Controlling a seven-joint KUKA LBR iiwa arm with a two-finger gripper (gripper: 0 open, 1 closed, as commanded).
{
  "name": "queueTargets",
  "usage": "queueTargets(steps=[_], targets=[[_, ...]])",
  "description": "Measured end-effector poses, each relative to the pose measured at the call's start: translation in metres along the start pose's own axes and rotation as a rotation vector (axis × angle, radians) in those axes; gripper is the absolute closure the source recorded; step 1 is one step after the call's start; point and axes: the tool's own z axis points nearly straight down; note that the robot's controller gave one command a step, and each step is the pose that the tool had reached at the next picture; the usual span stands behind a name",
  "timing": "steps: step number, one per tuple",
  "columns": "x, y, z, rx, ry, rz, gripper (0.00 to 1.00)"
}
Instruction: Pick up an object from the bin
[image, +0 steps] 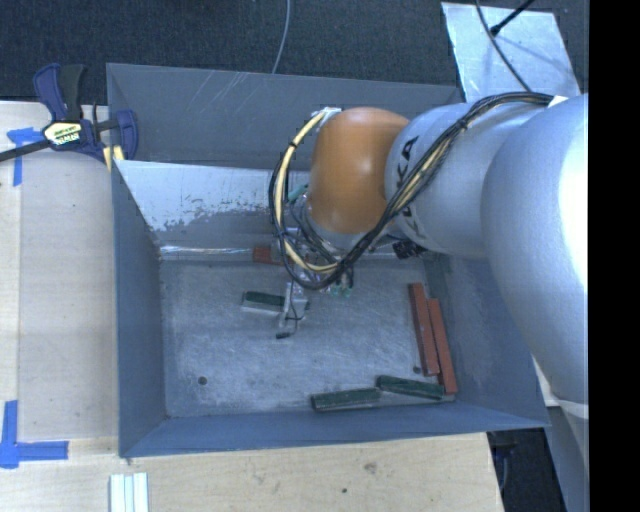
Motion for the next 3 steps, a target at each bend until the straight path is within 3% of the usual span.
queueTargets(steps=[1, 2, 3], targets=[[0.0012, 0.0013, 0.0339, 0.0, 0.001, -0.04, 0.0], [0.0086, 0.0031, 0.0325, 0.0, 0.001, 0.075, 1.0], [0.0085, 0.0031, 0.0325, 0.0, 0.001, 0.075, 1.0]])
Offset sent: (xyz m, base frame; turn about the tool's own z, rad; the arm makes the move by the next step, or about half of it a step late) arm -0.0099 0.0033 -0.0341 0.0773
